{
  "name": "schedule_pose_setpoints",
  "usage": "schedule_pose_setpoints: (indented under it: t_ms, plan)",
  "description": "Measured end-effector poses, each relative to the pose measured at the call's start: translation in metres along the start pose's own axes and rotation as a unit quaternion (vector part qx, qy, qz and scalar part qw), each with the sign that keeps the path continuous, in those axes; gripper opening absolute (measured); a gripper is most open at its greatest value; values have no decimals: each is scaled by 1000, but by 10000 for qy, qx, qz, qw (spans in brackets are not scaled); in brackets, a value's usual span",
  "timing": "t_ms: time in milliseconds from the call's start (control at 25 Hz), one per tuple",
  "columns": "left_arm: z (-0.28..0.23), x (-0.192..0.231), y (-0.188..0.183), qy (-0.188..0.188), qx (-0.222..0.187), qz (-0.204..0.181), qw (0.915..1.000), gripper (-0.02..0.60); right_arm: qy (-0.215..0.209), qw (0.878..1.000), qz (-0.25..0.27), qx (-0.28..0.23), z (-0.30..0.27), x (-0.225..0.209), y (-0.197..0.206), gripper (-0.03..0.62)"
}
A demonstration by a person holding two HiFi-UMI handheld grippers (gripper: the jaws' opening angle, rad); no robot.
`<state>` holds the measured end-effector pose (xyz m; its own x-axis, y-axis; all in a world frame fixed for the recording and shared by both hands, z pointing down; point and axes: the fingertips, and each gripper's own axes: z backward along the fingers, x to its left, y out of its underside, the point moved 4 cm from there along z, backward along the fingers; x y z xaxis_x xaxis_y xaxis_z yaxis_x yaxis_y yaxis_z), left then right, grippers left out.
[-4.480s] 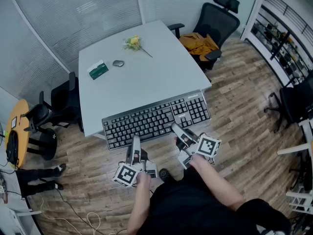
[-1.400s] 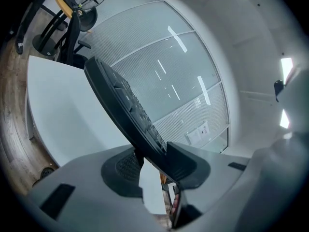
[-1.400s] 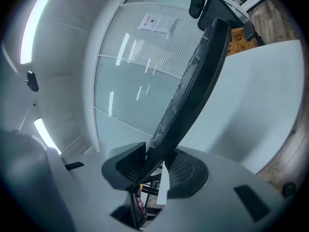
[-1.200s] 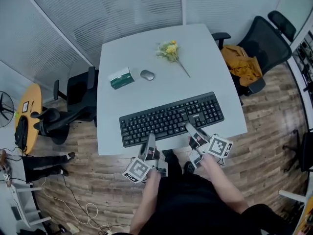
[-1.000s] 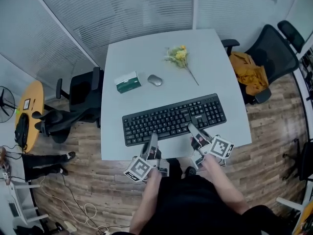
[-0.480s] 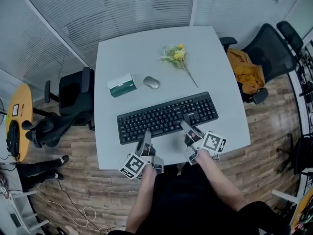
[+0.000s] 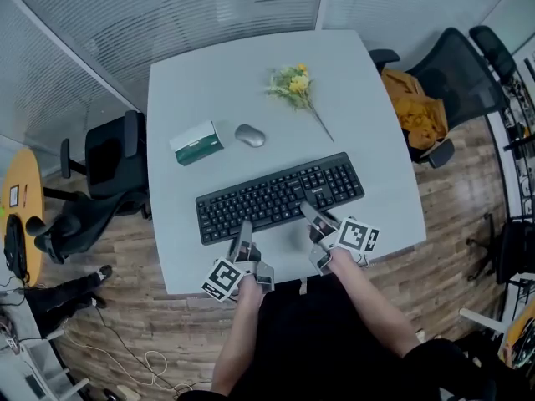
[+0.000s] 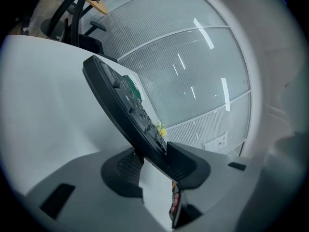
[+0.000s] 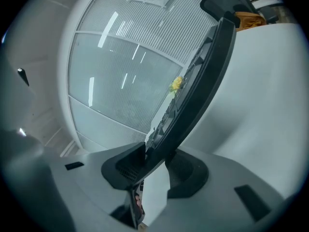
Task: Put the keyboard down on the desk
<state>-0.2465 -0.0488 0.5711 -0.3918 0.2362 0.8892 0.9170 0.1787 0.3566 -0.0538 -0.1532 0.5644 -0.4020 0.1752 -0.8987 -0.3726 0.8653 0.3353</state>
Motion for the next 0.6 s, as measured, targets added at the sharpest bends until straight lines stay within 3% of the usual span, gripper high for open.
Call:
schedule_pose_setpoints:
  t_ms: [600]
  plan:
    - [-33,47,-6,-666,55,318,9973,126,335,9976,-258,550,-53,-47,1,140]
